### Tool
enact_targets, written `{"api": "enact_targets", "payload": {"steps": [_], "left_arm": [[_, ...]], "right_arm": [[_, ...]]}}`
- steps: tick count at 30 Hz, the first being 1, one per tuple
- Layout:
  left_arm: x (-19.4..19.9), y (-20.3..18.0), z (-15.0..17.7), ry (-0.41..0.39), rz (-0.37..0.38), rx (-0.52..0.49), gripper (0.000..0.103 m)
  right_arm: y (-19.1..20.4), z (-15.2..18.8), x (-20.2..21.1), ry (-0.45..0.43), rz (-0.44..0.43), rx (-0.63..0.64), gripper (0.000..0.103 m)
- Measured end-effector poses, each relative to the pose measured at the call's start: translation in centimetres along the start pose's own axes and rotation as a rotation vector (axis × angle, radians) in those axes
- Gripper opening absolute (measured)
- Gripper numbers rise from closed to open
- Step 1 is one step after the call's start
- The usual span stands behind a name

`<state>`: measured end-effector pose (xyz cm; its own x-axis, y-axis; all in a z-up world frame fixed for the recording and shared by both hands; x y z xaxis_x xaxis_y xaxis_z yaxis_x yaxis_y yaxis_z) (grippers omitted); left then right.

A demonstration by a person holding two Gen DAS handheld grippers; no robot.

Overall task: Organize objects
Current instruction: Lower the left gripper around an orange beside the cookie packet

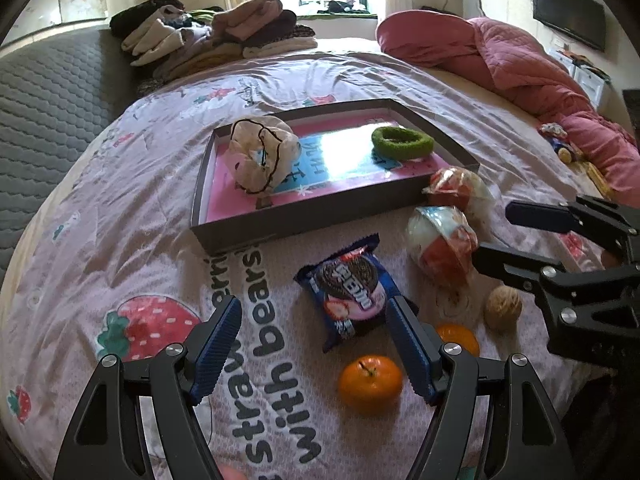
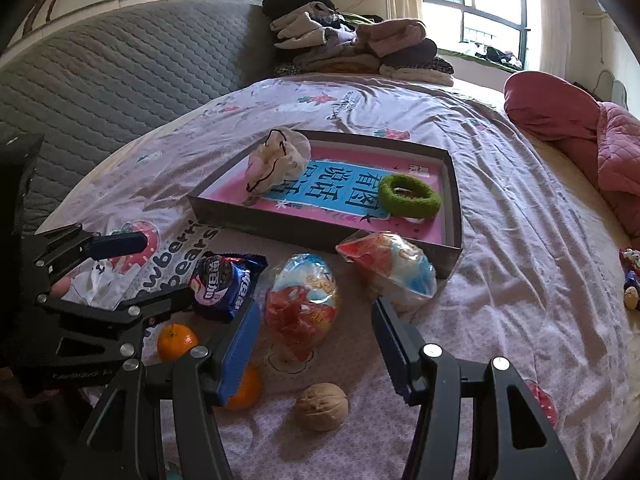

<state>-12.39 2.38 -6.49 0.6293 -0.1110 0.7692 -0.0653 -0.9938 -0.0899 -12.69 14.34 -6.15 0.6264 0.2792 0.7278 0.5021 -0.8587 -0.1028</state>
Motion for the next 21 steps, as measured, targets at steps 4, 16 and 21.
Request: {"api": "enact_targets", "payload": {"steps": [4,16,21], "left_arm": [[0.0,0.4,0.6,0.003,-0.008,0.0,0.076],[0.3,0.2,2.4,0.029,0.015,-0.027,0.076],[0.2,0.0,2.8,0.035,0.018,-0.03,0.076]], "right_arm": [[0.4,0.1,-0.4,0.009,-0.016,-0.002,0.058],[1.1,0.2,-1.4,0.031,-0.033,-0.009,0.058],[1.3,0.0,-1.7,0.038,-0.03,-0.005,0.058]]}}
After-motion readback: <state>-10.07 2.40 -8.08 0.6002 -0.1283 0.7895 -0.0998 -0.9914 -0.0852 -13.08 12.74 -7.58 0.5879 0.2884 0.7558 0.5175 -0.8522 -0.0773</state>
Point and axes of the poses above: each gripper's, at about its wrist camera, not at the fingertips, and x roughly against the way its jaws point, y to its left, z to its underside, the point moved 8 cm from there along -x, roughly the way its jaws point, and after that the axes turned 14 degrees about x, right-handed, at the moved point
